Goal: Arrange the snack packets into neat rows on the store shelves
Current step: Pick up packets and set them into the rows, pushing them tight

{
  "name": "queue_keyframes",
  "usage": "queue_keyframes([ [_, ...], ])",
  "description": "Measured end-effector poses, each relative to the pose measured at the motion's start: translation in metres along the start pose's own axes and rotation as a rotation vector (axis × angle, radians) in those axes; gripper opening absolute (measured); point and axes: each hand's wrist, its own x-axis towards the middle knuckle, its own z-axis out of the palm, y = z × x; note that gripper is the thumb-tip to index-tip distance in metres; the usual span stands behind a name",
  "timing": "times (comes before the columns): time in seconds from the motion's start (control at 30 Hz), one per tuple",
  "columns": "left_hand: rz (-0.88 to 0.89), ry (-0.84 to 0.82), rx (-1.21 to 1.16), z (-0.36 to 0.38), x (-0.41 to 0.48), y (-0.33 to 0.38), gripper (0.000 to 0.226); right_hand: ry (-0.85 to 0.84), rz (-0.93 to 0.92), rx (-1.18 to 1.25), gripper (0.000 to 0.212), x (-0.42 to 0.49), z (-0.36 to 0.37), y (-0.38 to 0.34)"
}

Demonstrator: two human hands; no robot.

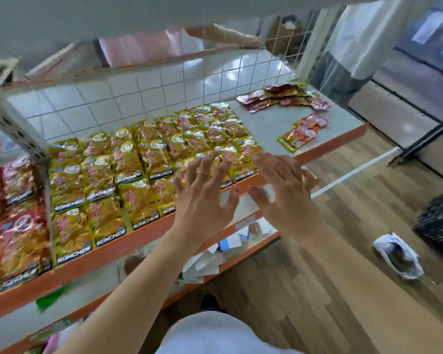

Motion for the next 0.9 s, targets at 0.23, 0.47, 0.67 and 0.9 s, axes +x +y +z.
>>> queue_keyframes([
  [0.23, 0.089, -0.036, -0.026, 0.032, 0.06, 0.028, 0.059, 0.001, 0.07, 0.02, 0.06, 0.031, -0.011, 0.053],
  [0.47, 0.068, -0.072, -0.014, 0.073, 0.076, 0.046, 0.054, -0.078, 0.136, 0.075, 0.064, 0.04, 0.006, 0.101],
  [0.67, -0.005, -0.056, 0.0, 0.108, 0.107, 0.071, 0.054, -0.129, 0.065, 0.125, 0.056, 0.079, 0.018, 0.151],
  [0.9, -0.149, -0.081, -0.008, 0.15, 0.177, 0.122, 0.052, -0.23, -0.067, 0.109, 0.046, 0.139, 0.014, 0.239],
])
